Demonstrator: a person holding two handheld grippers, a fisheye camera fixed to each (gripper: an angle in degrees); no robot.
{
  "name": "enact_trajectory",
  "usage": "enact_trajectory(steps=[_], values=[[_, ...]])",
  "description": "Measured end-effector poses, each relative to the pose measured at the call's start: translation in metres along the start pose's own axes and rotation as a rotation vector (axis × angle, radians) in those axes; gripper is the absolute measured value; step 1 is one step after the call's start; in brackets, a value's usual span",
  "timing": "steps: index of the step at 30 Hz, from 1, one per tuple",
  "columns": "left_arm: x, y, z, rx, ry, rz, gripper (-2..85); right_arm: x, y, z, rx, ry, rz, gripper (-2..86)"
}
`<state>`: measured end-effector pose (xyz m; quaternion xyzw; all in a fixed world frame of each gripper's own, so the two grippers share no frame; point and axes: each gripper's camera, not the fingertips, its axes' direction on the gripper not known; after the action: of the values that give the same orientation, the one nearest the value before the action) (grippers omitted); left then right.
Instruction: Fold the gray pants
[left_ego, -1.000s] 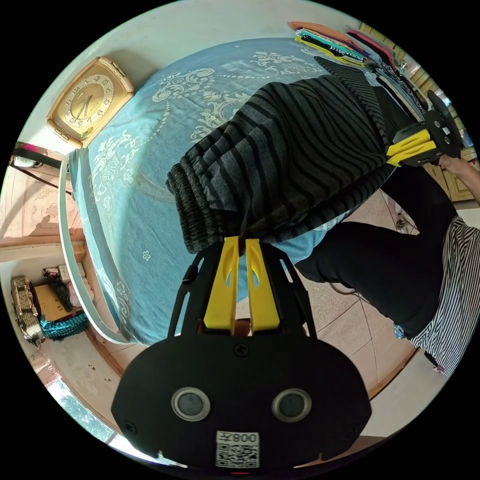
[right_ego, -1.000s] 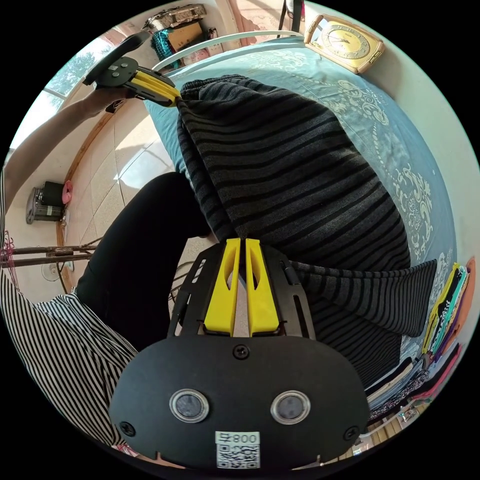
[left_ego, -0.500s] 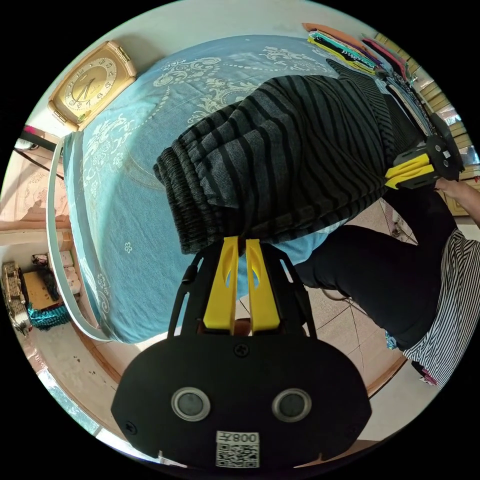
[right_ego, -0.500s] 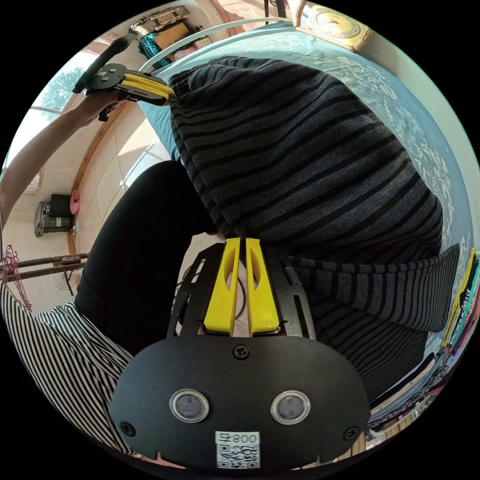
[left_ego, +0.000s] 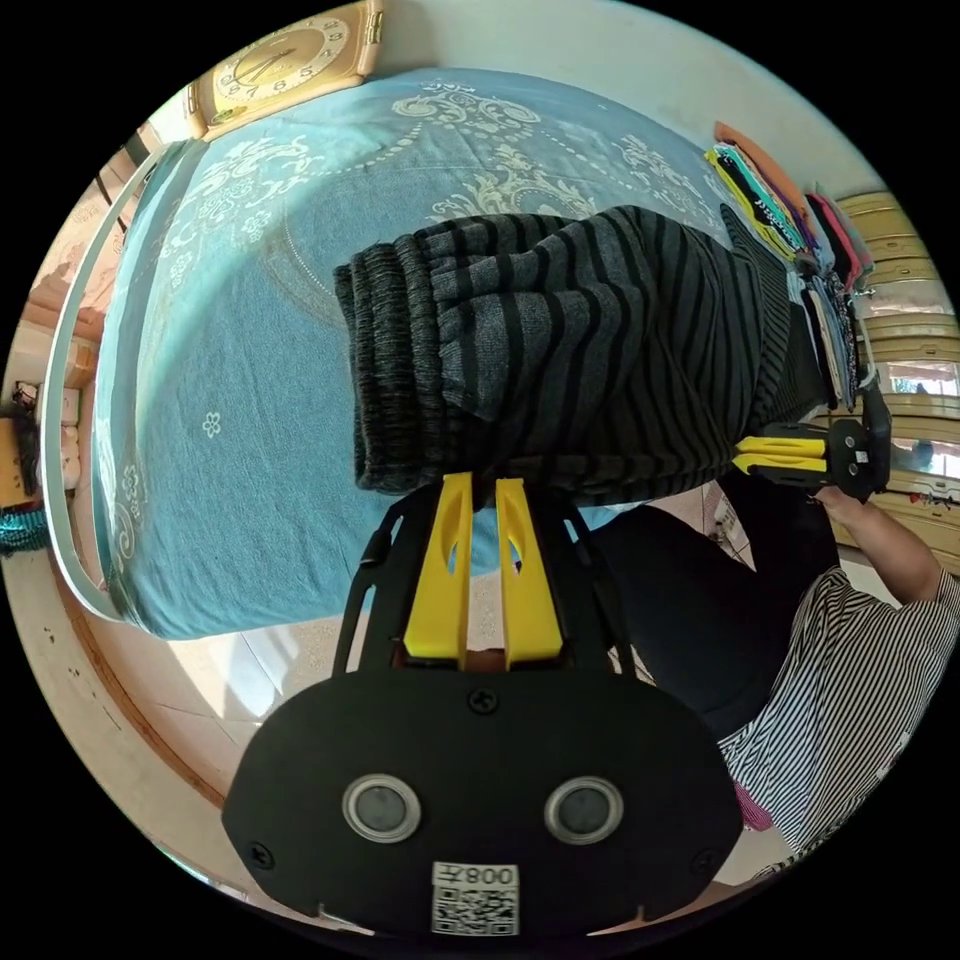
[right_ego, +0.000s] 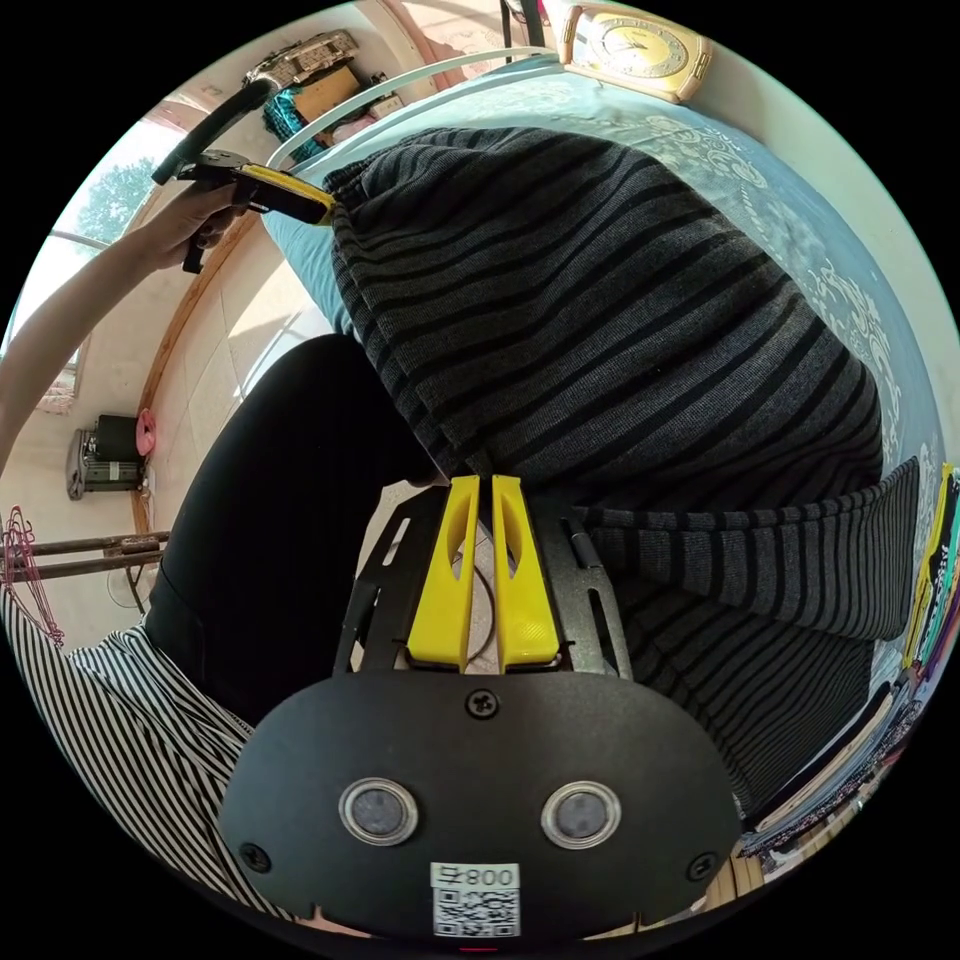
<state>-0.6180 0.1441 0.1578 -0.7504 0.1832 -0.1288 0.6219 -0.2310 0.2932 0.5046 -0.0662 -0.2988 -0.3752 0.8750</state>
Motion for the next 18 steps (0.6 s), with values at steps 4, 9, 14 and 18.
enact_trajectory(steps=[4,9,14,18], values=[[-0.019,0.001,-0.001,0.063,0.068,-0.007,4.4,0.006,0.007,0.001,0.007,0.026,0.002,2.5],[-0.038,0.007,-0.004,0.146,0.159,-0.032,5.4,0.013,0.017,0.001,0.024,0.056,0.005,2.7],[-0.055,0.015,-0.005,0.265,0.214,-0.084,4.3,0.025,0.029,-0.001,0.041,0.06,0.024,2.9],[-0.057,0.014,-0.001,0.351,0.305,-0.08,3.4,0.034,0.037,-0.005,0.05,0.062,0.031,2.8]])
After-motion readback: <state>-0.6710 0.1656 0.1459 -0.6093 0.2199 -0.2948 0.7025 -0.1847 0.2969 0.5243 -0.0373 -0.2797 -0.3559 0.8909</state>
